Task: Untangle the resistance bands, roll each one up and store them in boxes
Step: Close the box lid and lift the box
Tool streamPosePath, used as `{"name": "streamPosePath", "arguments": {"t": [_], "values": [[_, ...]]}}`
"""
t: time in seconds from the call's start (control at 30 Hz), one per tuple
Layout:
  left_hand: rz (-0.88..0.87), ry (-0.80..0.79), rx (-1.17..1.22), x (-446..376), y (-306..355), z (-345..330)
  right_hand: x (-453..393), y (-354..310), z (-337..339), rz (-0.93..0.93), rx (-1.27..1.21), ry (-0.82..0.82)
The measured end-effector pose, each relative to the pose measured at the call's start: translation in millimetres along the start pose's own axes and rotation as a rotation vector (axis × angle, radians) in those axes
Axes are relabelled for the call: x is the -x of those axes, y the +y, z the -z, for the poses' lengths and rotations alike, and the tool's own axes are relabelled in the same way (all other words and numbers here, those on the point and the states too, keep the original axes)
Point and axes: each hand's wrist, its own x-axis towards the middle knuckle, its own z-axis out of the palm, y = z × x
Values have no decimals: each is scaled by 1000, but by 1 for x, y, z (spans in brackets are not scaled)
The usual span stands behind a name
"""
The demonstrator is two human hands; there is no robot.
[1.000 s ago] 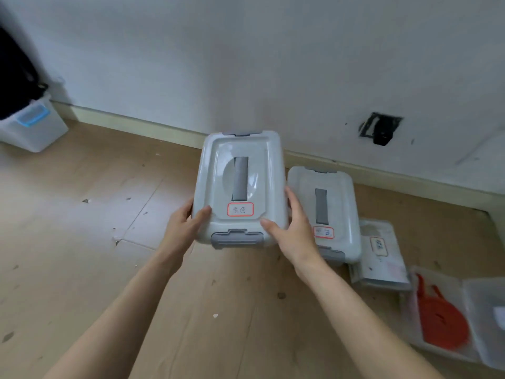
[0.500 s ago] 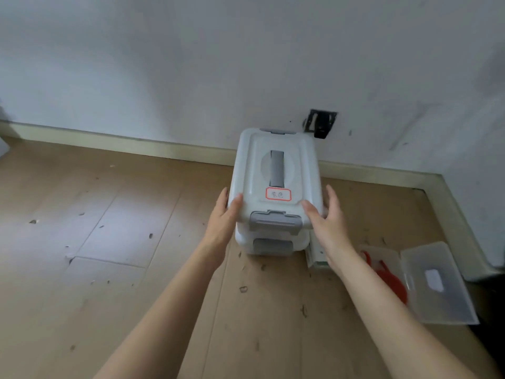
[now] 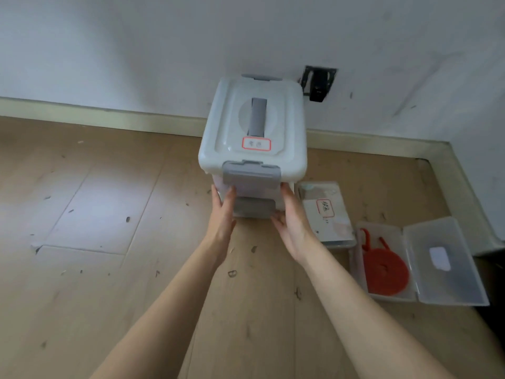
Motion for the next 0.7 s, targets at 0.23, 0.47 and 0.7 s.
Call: {"name": "streamPosePath", "arguments": {"t": [0.23,0.47,0.7], "values": [[-18,5,-165,-59,21,9,-61,-29,-12,-12,69,-22],[41,27,-416,-39,-12,10,-42,-25,62,-87,533,111],[122,-80,-528,2,-71,-94,15,-52,173,37,1338,420]]}}
